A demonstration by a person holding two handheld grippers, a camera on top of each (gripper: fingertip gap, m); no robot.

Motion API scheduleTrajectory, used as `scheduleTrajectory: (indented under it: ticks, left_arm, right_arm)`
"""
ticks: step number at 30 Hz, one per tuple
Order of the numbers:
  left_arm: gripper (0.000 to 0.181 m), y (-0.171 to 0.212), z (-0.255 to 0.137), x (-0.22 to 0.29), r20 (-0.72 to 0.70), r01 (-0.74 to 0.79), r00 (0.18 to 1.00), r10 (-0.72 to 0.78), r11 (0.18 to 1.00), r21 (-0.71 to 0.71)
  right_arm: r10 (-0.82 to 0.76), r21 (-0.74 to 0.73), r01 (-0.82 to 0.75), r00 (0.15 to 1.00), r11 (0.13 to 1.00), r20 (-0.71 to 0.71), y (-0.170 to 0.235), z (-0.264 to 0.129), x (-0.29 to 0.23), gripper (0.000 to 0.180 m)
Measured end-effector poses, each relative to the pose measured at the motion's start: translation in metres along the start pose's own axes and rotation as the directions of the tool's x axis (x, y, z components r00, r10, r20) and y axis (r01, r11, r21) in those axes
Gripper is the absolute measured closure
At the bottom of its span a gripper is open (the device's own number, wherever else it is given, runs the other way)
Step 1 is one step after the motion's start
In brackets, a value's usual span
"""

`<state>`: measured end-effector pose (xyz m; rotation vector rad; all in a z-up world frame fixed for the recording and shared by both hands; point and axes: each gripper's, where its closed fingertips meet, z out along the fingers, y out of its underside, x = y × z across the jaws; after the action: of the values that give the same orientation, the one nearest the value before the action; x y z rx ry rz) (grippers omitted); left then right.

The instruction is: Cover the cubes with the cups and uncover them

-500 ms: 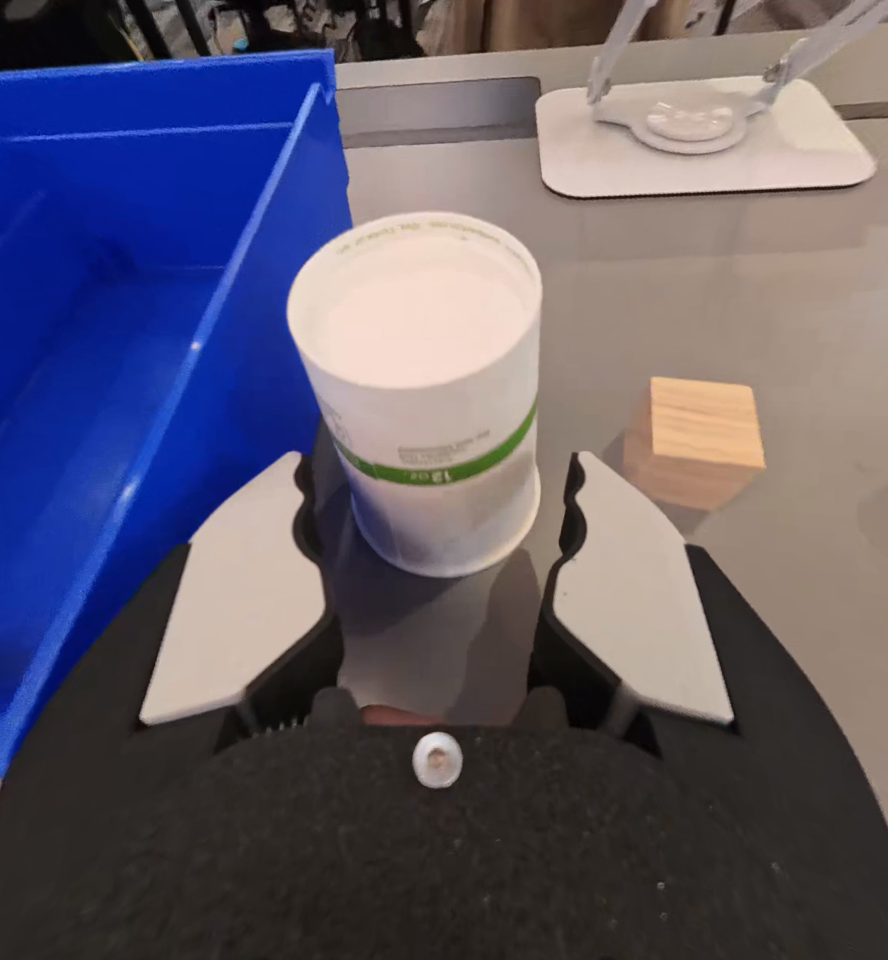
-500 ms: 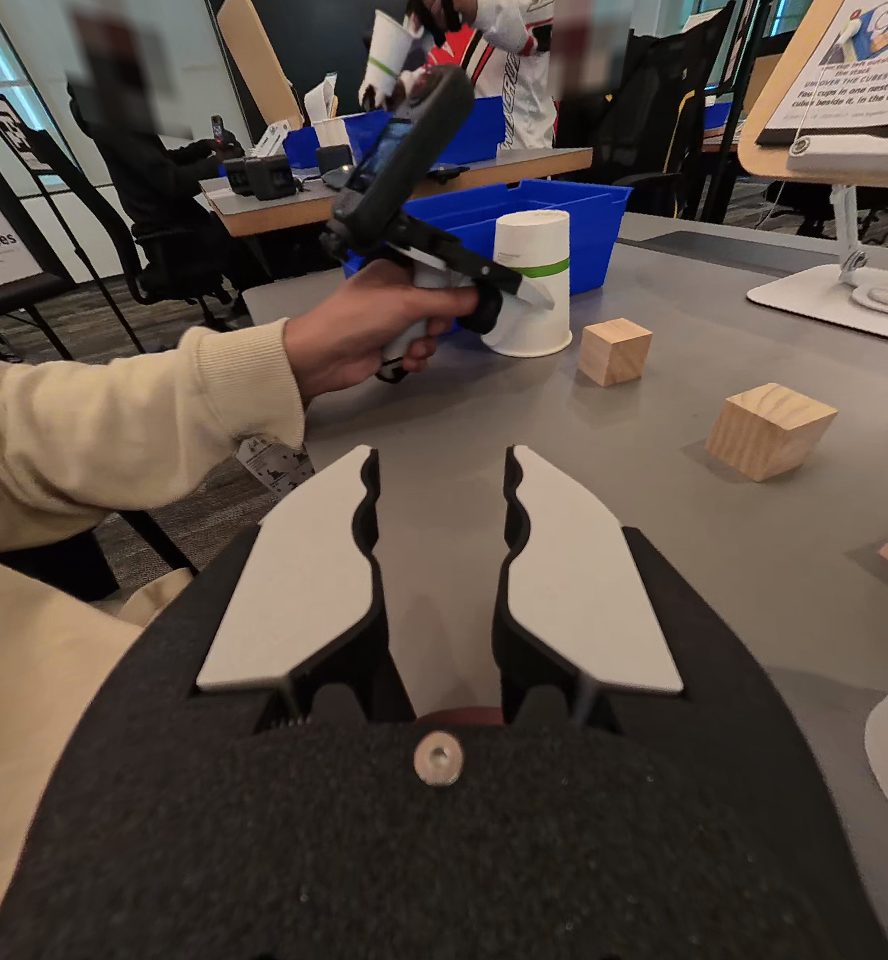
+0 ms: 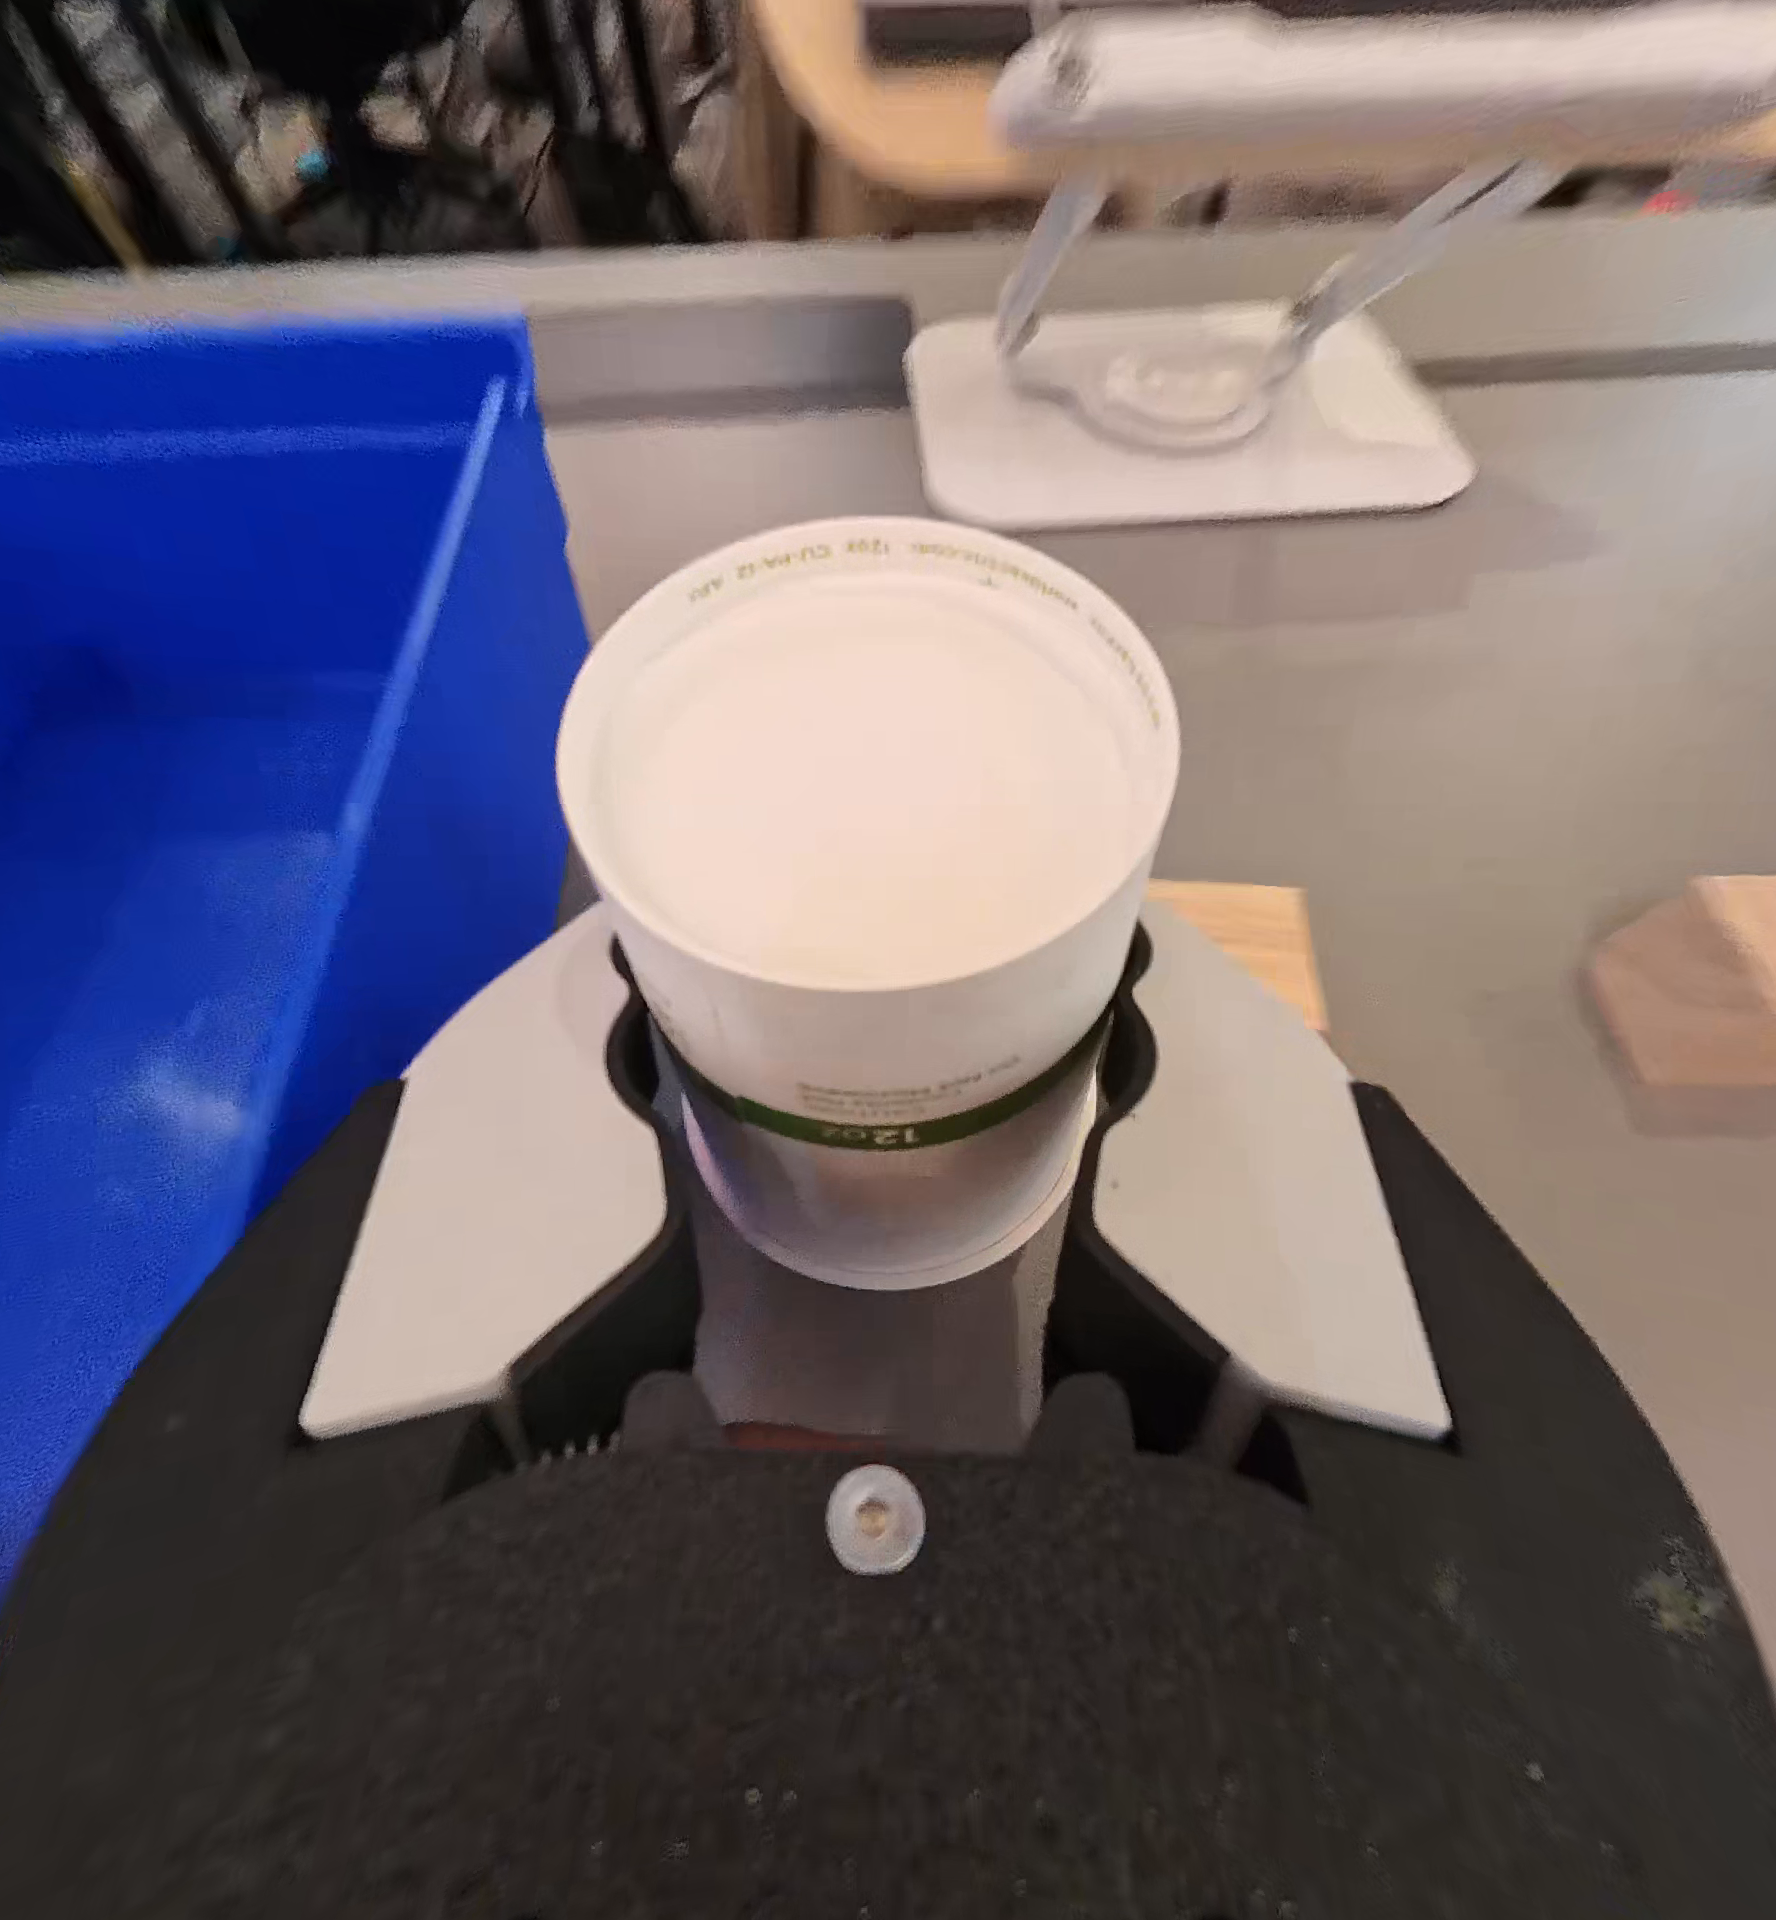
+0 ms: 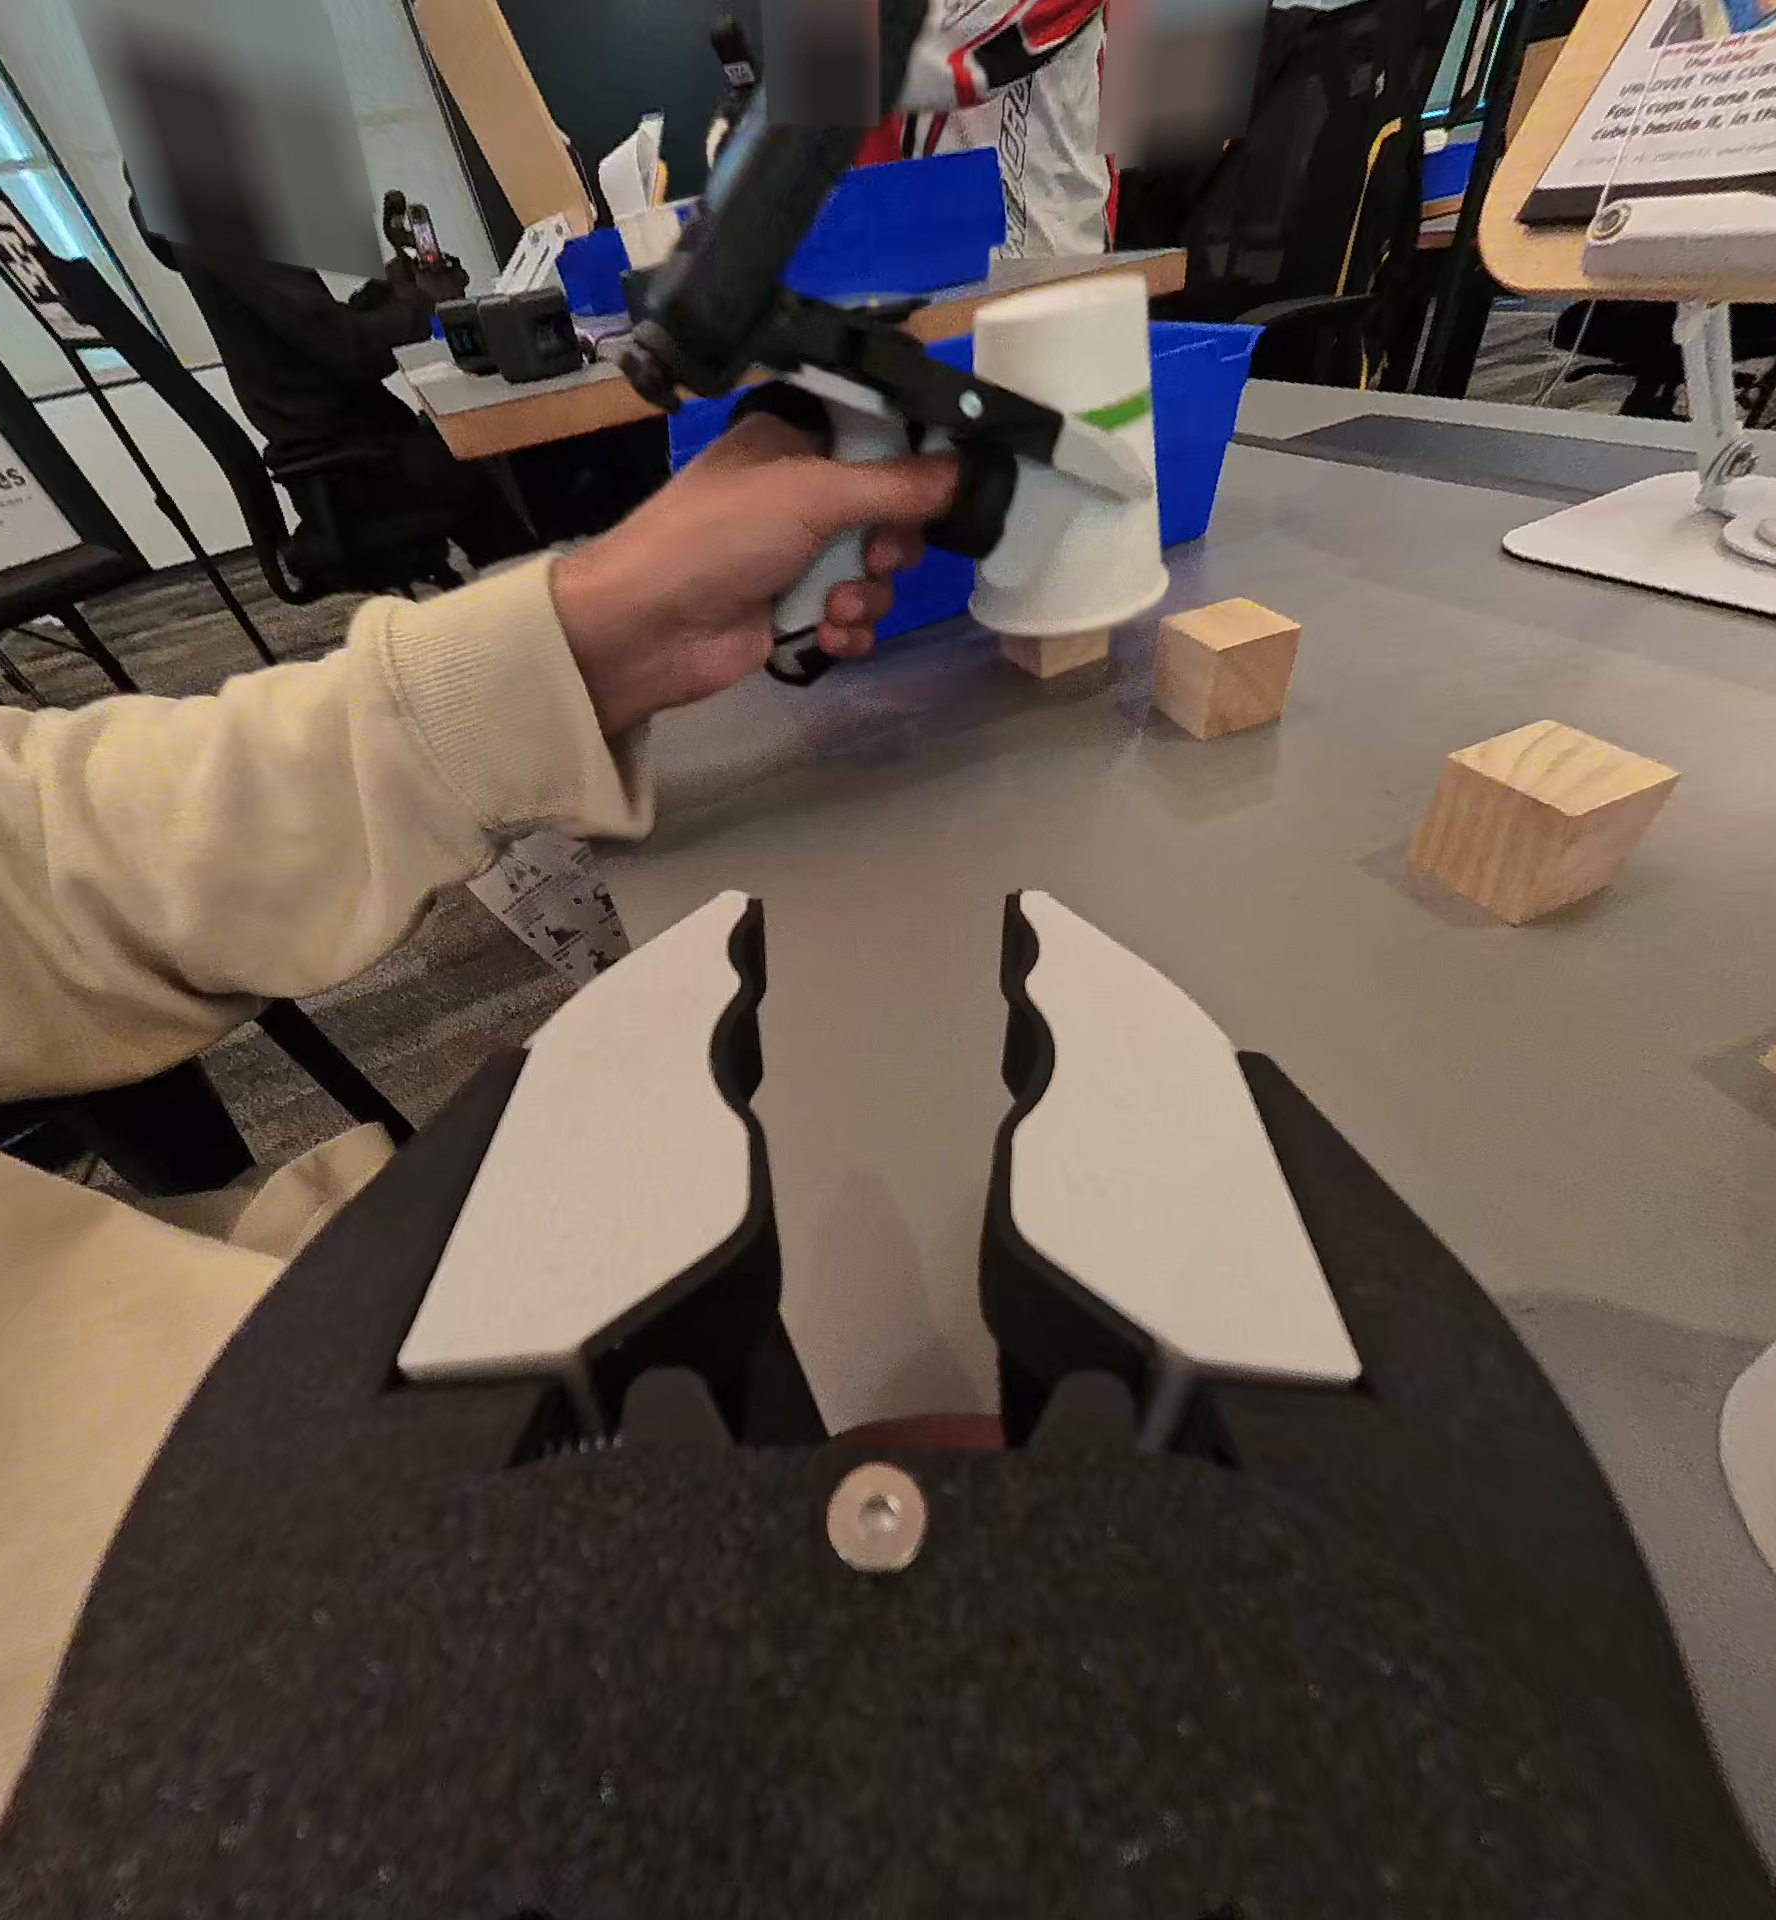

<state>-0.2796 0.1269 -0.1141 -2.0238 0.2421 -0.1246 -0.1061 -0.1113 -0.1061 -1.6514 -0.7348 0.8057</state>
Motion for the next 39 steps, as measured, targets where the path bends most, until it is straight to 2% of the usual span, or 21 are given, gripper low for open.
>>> scheduleTrajectory:
  ticks: [2, 4, 6, 7, 8, 10, 13, 15, 17, 23, 25, 28, 30, 34, 38, 39]
  left_arm:
    - [0.096, -0.024, -0.021, 0.003, -0.063, -0.010, 0.998, 0.014, 0.998, 0.064]
    - [0.096, -0.052, -0.047, 0.014, -0.205, -0.004, 0.978, 0.036, 0.988, 0.157]
    - [0.096, -0.077, -0.076, 0.022, -0.376, 0.070, 0.926, 0.024, 0.969, 0.236]
    - [0.096, -0.088, -0.092, 0.030, -0.492, 0.134, 0.870, 0.014, 0.956, 0.263]
    - [0.096, -0.096, -0.110, 0.041, -0.624, 0.201, 0.781, 0.011, 0.942, 0.269]
    - [0.096, -0.105, -0.148, 0.062, -0.836, 0.316, 0.547, 0.039, 0.915, 0.250]
    - [0.097, -0.103, -0.187, 0.086, -0.966, 0.399, 0.241, 0.095, 0.898, 0.188]
    - [0.097, -0.097, -0.200, 0.102, -0.987, 0.396, 0.106, 0.120, 0.906, 0.153]
    - [0.096, -0.090, -0.207, 0.119, -0.988, 0.364, 0.039, 0.151, 0.918, 0.155]
    - [0.096, -0.071, -0.215, 0.150, -0.970, 0.262, 0.011, 0.242, 0.936, 0.237]
    - [0.096, -0.067, -0.214, 0.155, -0.968, 0.251, 0.015, 0.249, 0.937, 0.245]
    - [0.096, -0.057, -0.213, 0.165, -0.963, 0.206, 0.029, 0.269, 0.941, 0.269]
    - [0.096, -0.050, -0.214, 0.171, -0.957, 0.182, 0.035, 0.287, 0.940, 0.289]
    - [0.096, -0.043, -0.210, 0.172, -0.967, 0.161, 0.057, 0.248, 0.954, 0.254]
    - [0.091, -0.024, -0.211, 0.154, -0.978, 0.152, 0.098, 0.185, 0.968, 0.198]
    - [0.091, -0.018, -0.205, 0.146, -0.971, 0.145, 0.158, 0.179, 0.968, 0.203]
  right_arm:
    - [0.022, 0.021, -0.022, 1.000, 1.000, 0.007, -0.003, -0.002, 0.002, 0.136]
    - [0.064, 0.046, -0.065, 0.998, 0.997, 0.027, -0.006, -0.003, 0.004, 0.135]
    - [0.123, 0.085, -0.128, 0.991, 0.988, 0.060, -0.012, -0.005, 0.005, 0.134]
    - [0.158, 0.111, -0.167, 0.984, 0.980, 0.083, -0.017, -0.005, 0.006, 0.134]
    - [0.194, 0.133, -0.207, 0.975, 0.969, 0.105, -0.021, -0.005, 0.006, 0.133]
    - [0.240, 0.168, -0.268, 0.956, 0.949, 0.167, -0.033, -0.001, 0.000, 0.134]
    - [0.322, 0.252, -0.399, 0.899, 0.882, 0.296, -0.066, 0.003, -0.012, 0.134]
    - [0.385, 0.275, -0.521, 0.821, 0.808, 0.421, -0.091, 0.005, -0.021, 0.134]
    - [0.437, 0.257, -0.615, 0.742, 0.745, 0.509, -0.109, 0.010, -0.027, 0.133]
    - [0.529, 0.167, -0.826, 0.485, 0.538, 0.697, -0.142, 0.015, -0.033, 0.132]
    - [0.542, 0.142, -0.857, 0.433, 0.495, 0.721, -0.145, 0.018, -0.032, 0.134]
    - [0.526, 0.142, -0.882, 0.389, 0.449, 0.756, -0.147, 0.017, -0.029, 0.156]
    - [0.518, 0.133, -0.887, 0.373, 0.442, 0.769, -0.145, 0.017, -0.029, 0.176]
    - [0.529, 0.125, -0.883, 0.378, 0.452, 0.760, -0.138, 0.018, -0.027, 0.178]
    - [0.522, 0.174, -0.825, 0.487, 0.537, 0.700, -0.132, 0.019, -0.029, 0.179]
    - [0.515, 0.191, -0.806, 0.520, 0.560, 0.681, -0.131, 0.019, -0.028, 0.179]
